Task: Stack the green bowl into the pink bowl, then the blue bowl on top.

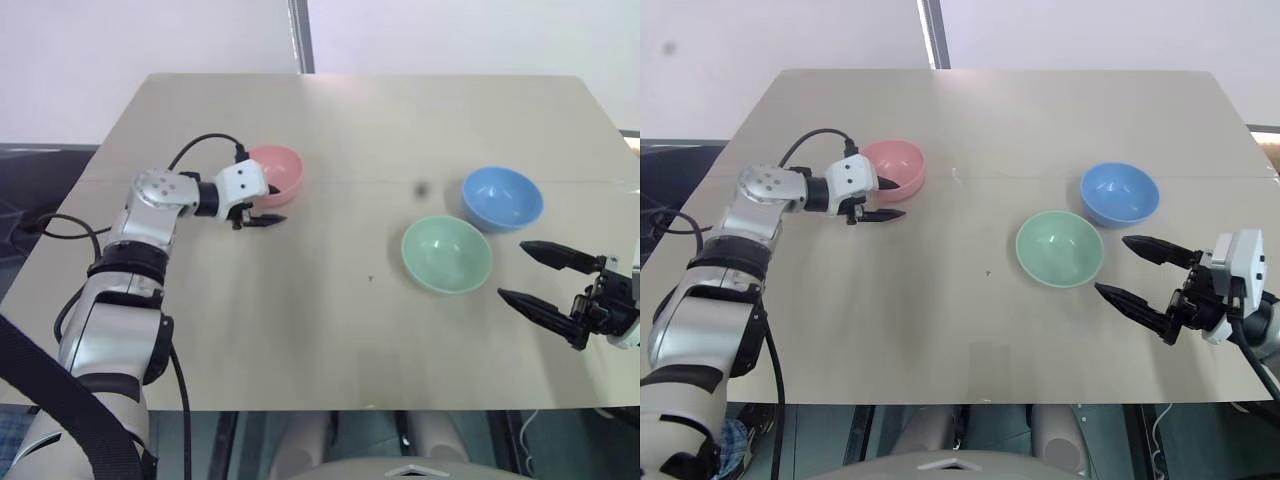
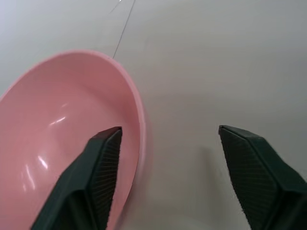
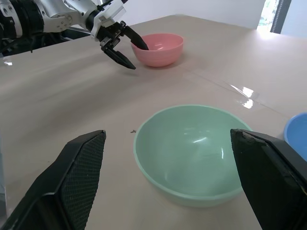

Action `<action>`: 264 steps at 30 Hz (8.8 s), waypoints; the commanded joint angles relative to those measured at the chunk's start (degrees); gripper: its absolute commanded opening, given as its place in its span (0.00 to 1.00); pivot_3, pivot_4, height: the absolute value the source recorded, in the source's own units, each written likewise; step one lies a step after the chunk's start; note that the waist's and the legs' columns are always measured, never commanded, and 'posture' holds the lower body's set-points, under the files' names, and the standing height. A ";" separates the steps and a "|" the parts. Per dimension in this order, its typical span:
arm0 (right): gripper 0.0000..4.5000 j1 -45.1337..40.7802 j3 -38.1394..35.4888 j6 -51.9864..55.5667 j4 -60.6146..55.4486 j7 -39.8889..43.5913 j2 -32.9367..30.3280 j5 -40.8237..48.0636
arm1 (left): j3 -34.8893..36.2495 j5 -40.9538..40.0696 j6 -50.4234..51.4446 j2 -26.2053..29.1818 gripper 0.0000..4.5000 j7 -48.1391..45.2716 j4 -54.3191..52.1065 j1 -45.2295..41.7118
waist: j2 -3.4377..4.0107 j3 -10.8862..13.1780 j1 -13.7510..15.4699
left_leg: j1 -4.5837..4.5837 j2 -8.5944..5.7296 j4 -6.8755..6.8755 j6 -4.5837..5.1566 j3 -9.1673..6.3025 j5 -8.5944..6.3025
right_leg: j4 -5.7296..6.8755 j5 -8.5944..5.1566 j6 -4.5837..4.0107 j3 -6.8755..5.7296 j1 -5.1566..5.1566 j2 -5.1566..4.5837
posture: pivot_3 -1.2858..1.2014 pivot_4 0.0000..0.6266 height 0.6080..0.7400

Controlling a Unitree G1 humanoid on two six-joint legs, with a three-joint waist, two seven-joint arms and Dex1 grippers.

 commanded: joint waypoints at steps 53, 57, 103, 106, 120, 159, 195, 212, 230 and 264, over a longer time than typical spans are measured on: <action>1.00 -1.01 -2.09 -0.08 -2.06 -2.08 -0.33 0.69 | -5.49 -28.56 13.35 4.77 0.53 -23.11 -50.97 15.75 | 0.01 0.01 -0.09 | 0.04 0.03 0.39 0.16 -0.20 -0.09 | 0.17 0.00 0.00 -0.16 0.23 0.03 | 0.52 0.24 1.00; 1.00 -0.79 -2.20 0.05 -2.16 -2.05 -0.41 0.78 | 0.33 -33.73 26.49 4.44 0.53 -19.51 -46.98 11.36 | 0.00 0.01 -0.13 | -0.01 0.02 0.41 0.22 -0.30 -0.12 | 0.16 0.00 0.00 -0.28 0.24 0.04 | 0.52 0.24 1.00; 1.00 -16.92 33.01 -2.91 -1.78 2.75 -20.31 -37.78 | 29.43 -43.46 46.04 20.28 0.53 -21.68 -50.38 37.45 | 0.08 0.11 -0.23 | -0.04 0.25 0.17 0.00 -0.18 -0.02 | -0.04 0.00 -0.02 -0.23 0.09 0.01 | 0.52 0.24 1.00; 1.00 -19.87 36.77 -0.75 -0.51 1.69 -20.62 -42.97 | 28.88 -43.32 45.68 20.19 0.53 -21.98 -49.89 36.87 | 0.08 0.12 -0.34 | -0.03 0.22 0.17 -0.01 -0.15 -0.01 | 0.00 0.00 -0.02 -0.20 0.07 0.01 | 0.52 0.24 1.00; 0.01 -30.22 41.81 -1.93 2.55 1.33 -14.67 -50.96 | 28.04 -43.23 45.47 19.86 0.54 -22.12 -49.16 35.94 | 0.11 0.14 -0.33 | -0.15 0.25 0.13 -0.01 -0.24 -0.01 | -0.06 0.00 -0.02 -0.18 -0.03 -0.04 | 0.52 0.24 1.00; 0.54 -48.90 46.83 -10.86 -9.89 18.69 -11.66 -48.82 | 20.77 -42.30 43.61 20.27 0.54 -24.16 -43.56 29.07 | 0.23 0.23 -0.46 | -0.29 0.25 0.00 -0.02 -0.38 0.00 | -0.11 -0.01 -0.02 -0.20 -0.27 -0.02 | 0.52 0.24 1.00; 0.54 -42.30 28.62 6.99 26.33 -4.77 -10.22 -40.51 | 27.81 -46.10 46.90 18.25 0.54 -21.91 -48.16 33.15 | 0.21 0.21 -0.64 | -0.40 0.25 -0.34 -0.01 0.47 0.00 | 0.10 0.00 -0.02 0.38 -0.90 -0.02 | 0.52 0.24 1.00; 0.54 -50.26 40.97 3.08 38.26 -2.38 -8.63 -50.77 | 33.19 -53.83 53.59 15.84 0.54 -16.16 -49.31 27.18 | 0.20 0.20 -1.49 | -0.46 0.28 -0.33 -0.03 0.54 0.01 | 0.11 0.00 -0.02 0.44 -0.98 -0.01 | 0.52 0.24 1.00; 0.02 -51.34 39.15 -2.49 36.26 3.70 -7.39 -48.06 | 34.42 -53.89 53.97 16.34 0.54 -16.35 -50.24 29.45 | 0.20 0.20 -2.04 | -0.49 0.31 -0.34 -0.03 0.52 0.01 | 0.11 0.00 -0.03 0.44 -1.03 -0.03 | 0.52 0.24 1.00; 0.58 -56.98 48.10 2.11 -6.39 18.97 -5.35 -35.89 | 28.89 -49.85 52.12 15.13 0.54 -20.53 -44.79 24.33 | 0.10 0.14 -1.69 | -1.16 -0.01 0.39 -0.04 -0.32 0.01 | 0.37 0.02 -0.02 -0.24 -1.27 -0.29 | 0.52 0.24 1.00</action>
